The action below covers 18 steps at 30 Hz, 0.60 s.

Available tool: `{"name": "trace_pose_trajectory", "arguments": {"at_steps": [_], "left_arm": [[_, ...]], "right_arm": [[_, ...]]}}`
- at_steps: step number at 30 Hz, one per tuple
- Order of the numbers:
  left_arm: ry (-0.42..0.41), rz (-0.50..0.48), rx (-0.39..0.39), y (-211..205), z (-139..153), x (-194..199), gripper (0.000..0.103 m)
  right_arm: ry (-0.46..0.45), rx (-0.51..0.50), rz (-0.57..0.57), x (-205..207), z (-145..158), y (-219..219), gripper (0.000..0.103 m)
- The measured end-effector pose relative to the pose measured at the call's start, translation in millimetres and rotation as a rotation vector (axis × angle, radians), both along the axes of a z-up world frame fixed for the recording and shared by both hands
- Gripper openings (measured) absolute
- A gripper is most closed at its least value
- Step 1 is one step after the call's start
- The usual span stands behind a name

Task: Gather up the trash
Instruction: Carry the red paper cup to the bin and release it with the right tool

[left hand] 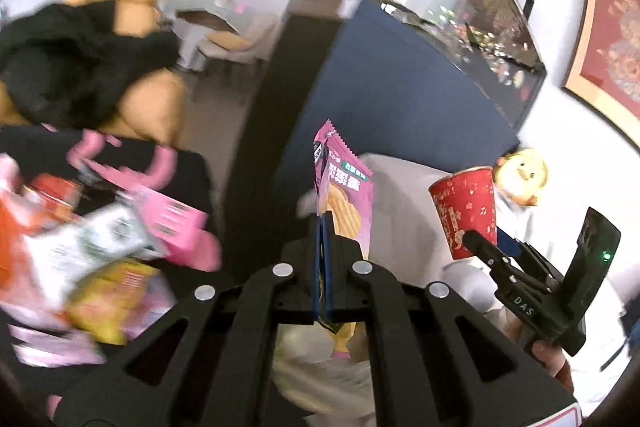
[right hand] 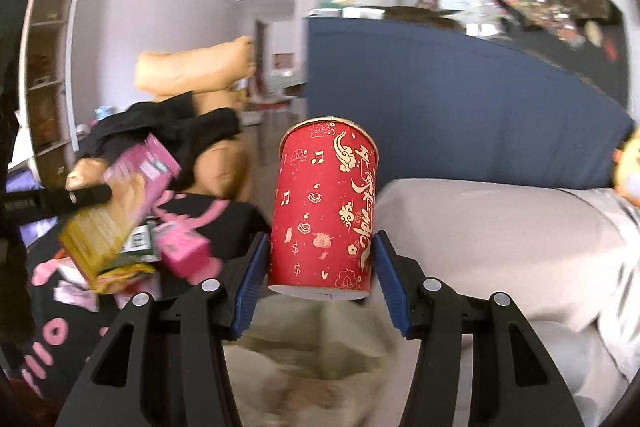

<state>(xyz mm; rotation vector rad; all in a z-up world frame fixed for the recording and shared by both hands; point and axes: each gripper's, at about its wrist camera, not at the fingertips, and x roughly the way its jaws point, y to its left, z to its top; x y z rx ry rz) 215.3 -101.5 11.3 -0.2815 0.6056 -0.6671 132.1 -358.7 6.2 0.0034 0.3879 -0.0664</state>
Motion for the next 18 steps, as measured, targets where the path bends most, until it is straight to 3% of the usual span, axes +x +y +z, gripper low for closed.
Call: {"name": "trace_pose_trajectory", "arguments": {"at_steps": [8, 10, 11, 12, 18], "left_arm": [[0.15, -0.116, 0.033, -87, -84, 20, 0.001], [0.206, -0.148, 0.039, -98, -104, 31, 0.012], [0.222, -0.149, 0.049, -100, -108, 33, 0.024], [0.236, -0.138, 0.062, -99, -113, 37, 0.03], [0.236, -0.021, 0.128, -67, -108, 46, 0.036]], "right_arm": [[0.045, 0.046, -0.068, -1, -25, -46, 0.05], [0.067, 0.065, -0.06, 5, -34, -47, 0.05], [0.082, 0.07, -0.049, 8, -39, -45, 0.05], [0.091, 0.078, -0.039, 11, -43, -43, 0.05], [0.217, 0.12, 0.075, 37, -88, -11, 0.05]]}}
